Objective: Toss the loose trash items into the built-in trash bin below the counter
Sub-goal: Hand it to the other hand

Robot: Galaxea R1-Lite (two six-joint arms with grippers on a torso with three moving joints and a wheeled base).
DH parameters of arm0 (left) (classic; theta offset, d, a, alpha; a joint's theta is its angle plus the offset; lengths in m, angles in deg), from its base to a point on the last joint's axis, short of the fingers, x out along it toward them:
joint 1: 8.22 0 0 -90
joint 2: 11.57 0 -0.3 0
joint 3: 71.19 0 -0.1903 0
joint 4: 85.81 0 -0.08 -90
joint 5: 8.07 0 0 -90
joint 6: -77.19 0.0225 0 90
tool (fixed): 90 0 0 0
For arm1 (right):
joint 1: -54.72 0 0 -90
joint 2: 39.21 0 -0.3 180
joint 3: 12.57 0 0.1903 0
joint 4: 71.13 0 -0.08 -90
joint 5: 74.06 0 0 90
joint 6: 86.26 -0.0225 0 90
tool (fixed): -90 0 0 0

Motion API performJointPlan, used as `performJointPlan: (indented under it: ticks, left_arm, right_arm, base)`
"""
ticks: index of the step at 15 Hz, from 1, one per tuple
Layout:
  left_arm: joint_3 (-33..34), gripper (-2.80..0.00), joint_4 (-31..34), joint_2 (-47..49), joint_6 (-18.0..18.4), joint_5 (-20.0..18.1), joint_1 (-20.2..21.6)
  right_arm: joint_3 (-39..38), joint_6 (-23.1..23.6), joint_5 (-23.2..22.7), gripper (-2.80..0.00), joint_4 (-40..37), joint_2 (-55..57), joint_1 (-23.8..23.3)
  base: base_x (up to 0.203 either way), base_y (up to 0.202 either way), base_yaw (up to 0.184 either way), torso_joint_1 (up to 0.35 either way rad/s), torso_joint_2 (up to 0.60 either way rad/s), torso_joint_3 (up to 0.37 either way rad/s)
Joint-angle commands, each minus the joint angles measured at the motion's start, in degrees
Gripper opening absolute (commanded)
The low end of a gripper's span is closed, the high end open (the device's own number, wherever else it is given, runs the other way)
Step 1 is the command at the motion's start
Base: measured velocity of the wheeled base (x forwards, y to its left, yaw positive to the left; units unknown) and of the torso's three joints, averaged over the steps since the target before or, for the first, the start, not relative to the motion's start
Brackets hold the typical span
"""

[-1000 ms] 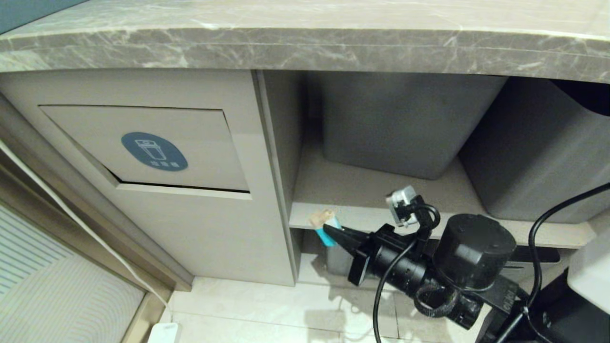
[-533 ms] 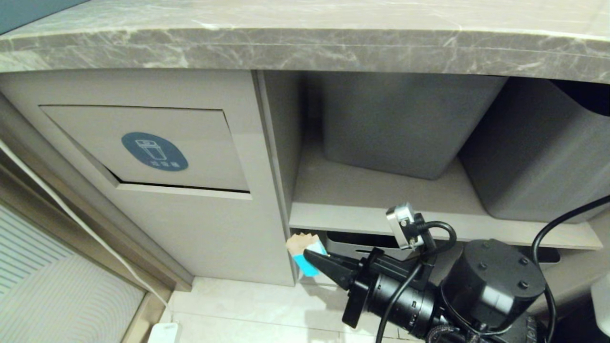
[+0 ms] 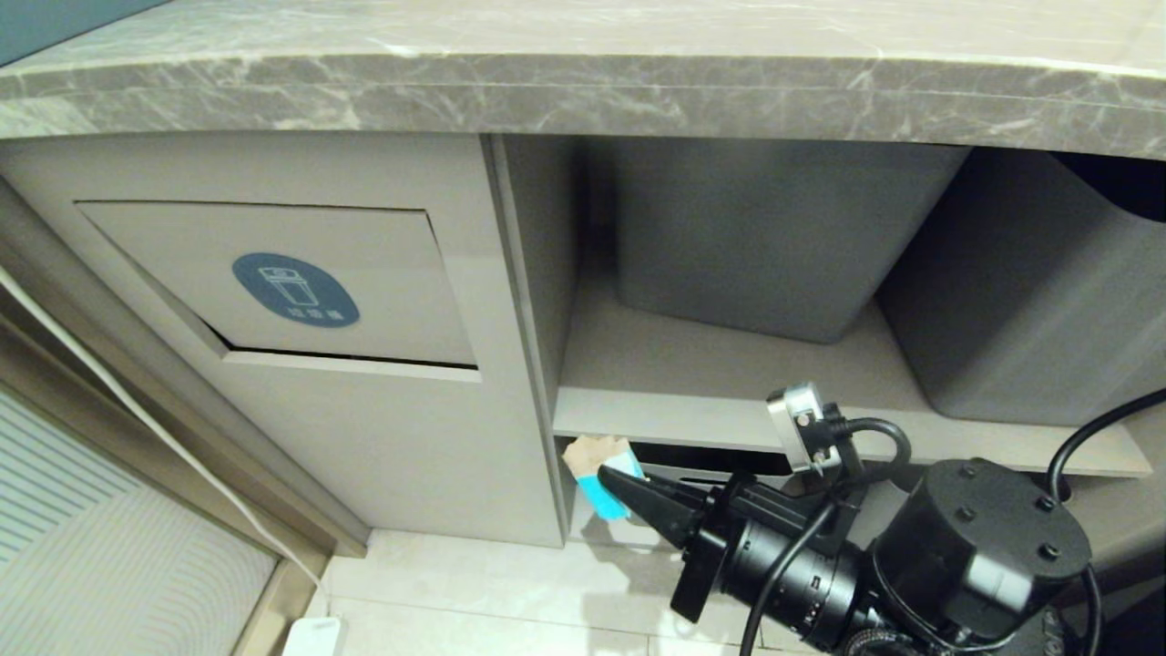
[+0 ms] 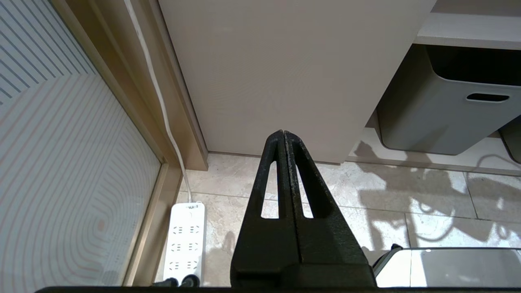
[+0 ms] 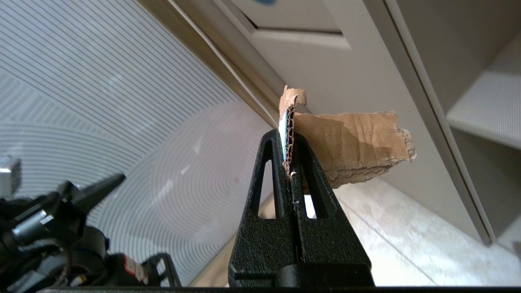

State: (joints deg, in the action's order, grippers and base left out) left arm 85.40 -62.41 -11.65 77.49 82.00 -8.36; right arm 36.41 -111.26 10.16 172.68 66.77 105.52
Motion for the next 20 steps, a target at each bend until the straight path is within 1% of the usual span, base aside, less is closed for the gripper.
performJointPlan:
  ticks: [1, 2, 7, 8, 9, 10, 11, 12, 13, 14, 15, 16, 17, 18, 19, 20]
  left_arm:
    - [0.0, -2.80, 0.0, -0.2, 0.0, 0.0, 0.0]
    - [0.0, 0.00, 0.0, -0.2, 0.0, 0.0, 0.0]
    - [-0.4, 0.00, -0.1, -0.1, 0.1, 0.0, 0.0]
    - [-2.2, 0.00, 0.1, 0.0, 0.2, -0.2, 0.0]
    - [-5.1, 0.00, 0.4, 0.9, 0.3, -0.8, 0.0]
    - [-9.7, 0.00, 0.7, 3.6, 0.1, -1.9, -0.1]
    - [-14.2, 0.00, 0.8, 8.1, -1.0, -3.2, -0.3]
    - [-19.2, 0.00, 0.9, 14.6, -2.9, -4.9, -0.6]
    - [-24.1, 0.00, 0.9, 21.3, -5.5, -7.3, -1.0]
    - [-28.6, 0.00, 1.0, 27.7, -9.0, -10.7, -1.4]
    - [-32.1, 0.00, 1.1, 33.8, -13.3, -15.7, -1.8]
    - [-34.1, 0.00, 1.2, 38.8, -17.4, -22.1, -2.2]
    - [-34.8, 0.00, 1.1, 43.2, -20.7, -28.5, -2.8]
    - [-34.8, 0.00, 0.9, 46.7, -22.7, -32.5, -4.2]
    - [-34.4, 0.00, 0.7, 48.5, -23.6, -34.5, -7.3]
    - [-33.5, 0.00, 0.5, 49.5, -23.2, -35.4, -11.6]
  right_arm:
    - [0.8, -0.1, -0.1, -2.80, 0.5, -1.0, 0.0]
    - [0.7, 0.0, -0.3, -2.80, 0.5, -0.9, 0.1]
    - [0.8, -0.1, -1.6, -2.80, 0.5, -2.3, 0.3]
    - [0.8, -0.1, -1.6, -2.80, 0.5, -2.4, 0.3]
    - [0.4, -0.2, -1.7, -2.80, 0.5, -2.9, 0.8]
    - [0.7, -0.6, -1.7, -2.80, 0.5, -3.2, 0.8]
    - [0.8, -1.7, -1.8, -2.80, 0.5, -3.2, 0.8]
    - [0.9, -1.9, -2.0, -2.80, 0.5, -3.2, 0.8]
    - [1.6, -2.0, -2.0, -2.80, 0.5, -3.0, 0.9]
    - [2.1, -2.2, -2.1, -2.80, 0.5, -2.8, 0.8]
    - [3.2, -2.8, -3.2, -2.80, 0.5, -2.6, 0.8]
    - [3.3, -3.1, -5.0, -2.80, 0.5, -2.7, 0.8]
    - [3.7, -3.3, -6.7, -2.80, 0.5, -2.8, 0.8]
    - [4.3, -3.7, -7.8, -2.80, 0.5, -2.8, 0.8]
    - [4.6, -4.1, -8.8, -2.80, 0.5, -2.8, 0.9]
    - [4.7, -4.8, -9.6, -2.80, 0.5, -2.9, 0.8]
  base:
    - [0.000, 0.000, 0.000, 0.000, 0.00, 0.000]
    - [0.000, 0.000, 0.000, 0.000, 0.00, 0.000]
    - [0.000, 0.000, 0.000, 0.000, 0.00, 0.000]
    - [0.000, 0.000, 0.000, 0.000, 0.00, 0.000]
    - [0.000, 0.000, 0.000, 0.000, 0.00, 0.000]
    - [0.000, 0.000, 0.000, 0.000, 0.00, 0.000]
    - [0.000, 0.000, 0.000, 0.000, 0.00, 0.000]
    - [0.000, 0.000, 0.000, 0.000, 0.00, 0.000]
    - [0.000, 0.000, 0.000, 0.000, 0.00, 0.000]
    - [0.000, 0.000, 0.000, 0.000, 0.00, 0.000]
    - [0.000, 0.000, 0.000, 0.000, 0.00, 0.000]
    - [0.000, 0.000, 0.000, 0.000, 0.00, 0.000]
    - [0.000, 0.000, 0.000, 0.000, 0.00, 0.000]
    - [0.000, 0.000, 0.000, 0.000, 0.00, 0.000]
    - [0.000, 0.000, 0.000, 0.000, 0.00, 0.000]
    - [0.000, 0.000, 0.000, 0.000, 0.00, 0.000]
